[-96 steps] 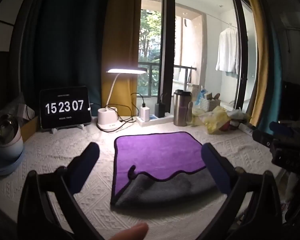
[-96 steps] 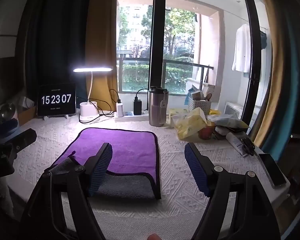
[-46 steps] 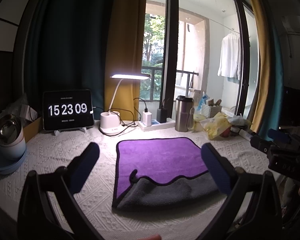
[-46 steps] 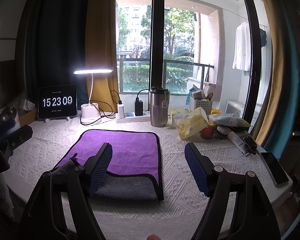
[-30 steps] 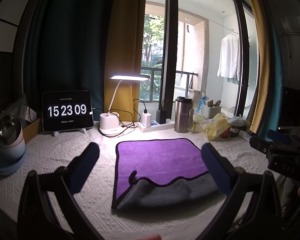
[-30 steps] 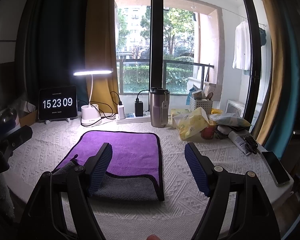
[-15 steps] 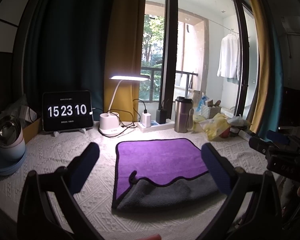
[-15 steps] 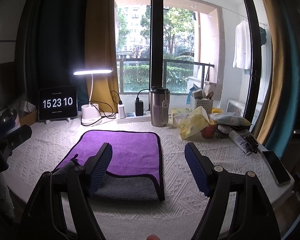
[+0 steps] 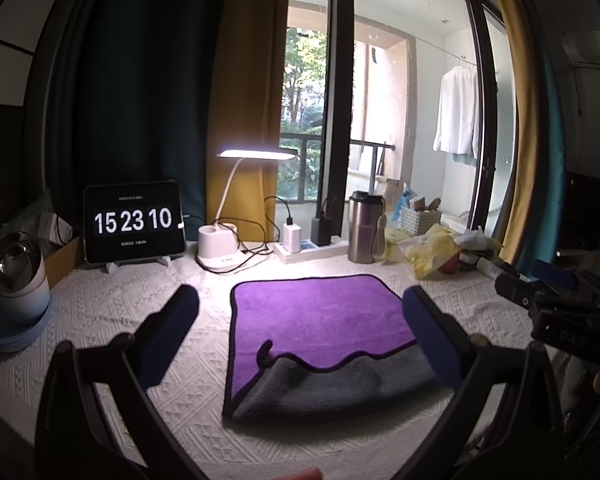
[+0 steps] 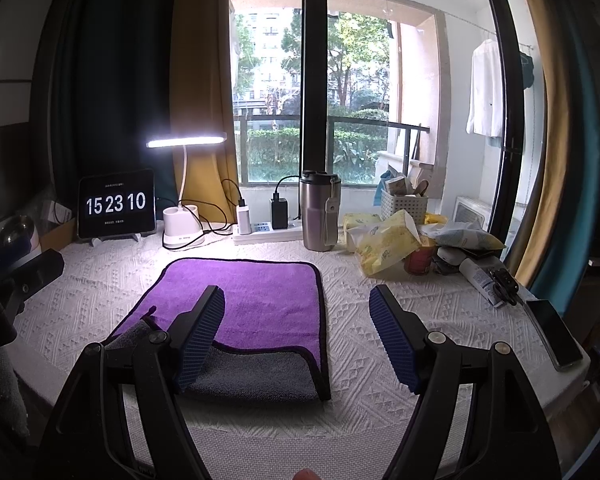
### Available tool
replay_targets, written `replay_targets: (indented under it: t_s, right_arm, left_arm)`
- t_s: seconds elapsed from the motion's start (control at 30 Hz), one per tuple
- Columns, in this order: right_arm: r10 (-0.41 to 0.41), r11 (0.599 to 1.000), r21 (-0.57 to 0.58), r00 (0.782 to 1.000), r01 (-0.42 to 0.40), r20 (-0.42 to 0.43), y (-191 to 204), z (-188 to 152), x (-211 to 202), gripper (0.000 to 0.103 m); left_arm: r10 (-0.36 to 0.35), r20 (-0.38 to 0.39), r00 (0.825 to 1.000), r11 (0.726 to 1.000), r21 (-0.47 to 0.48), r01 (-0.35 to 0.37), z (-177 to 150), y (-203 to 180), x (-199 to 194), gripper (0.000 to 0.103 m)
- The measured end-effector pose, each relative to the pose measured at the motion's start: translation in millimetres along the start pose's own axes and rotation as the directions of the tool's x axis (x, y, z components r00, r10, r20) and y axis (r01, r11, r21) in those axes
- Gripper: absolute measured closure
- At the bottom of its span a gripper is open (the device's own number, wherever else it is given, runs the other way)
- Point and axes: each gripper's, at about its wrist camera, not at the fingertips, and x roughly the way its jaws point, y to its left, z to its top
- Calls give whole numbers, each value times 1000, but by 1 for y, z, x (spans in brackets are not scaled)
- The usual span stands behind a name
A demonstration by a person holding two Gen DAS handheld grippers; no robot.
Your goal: Fold towel
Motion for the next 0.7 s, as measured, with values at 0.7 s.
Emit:
replay_targets:
  t_s: [0.7]
  right_arm:
    - [57, 998, 49, 981, -48, -185, -20, -24, 60, 25]
  left_arm:
    - [-6, -327, 945, 1000, 17, 12, -34, 6, 91, 1]
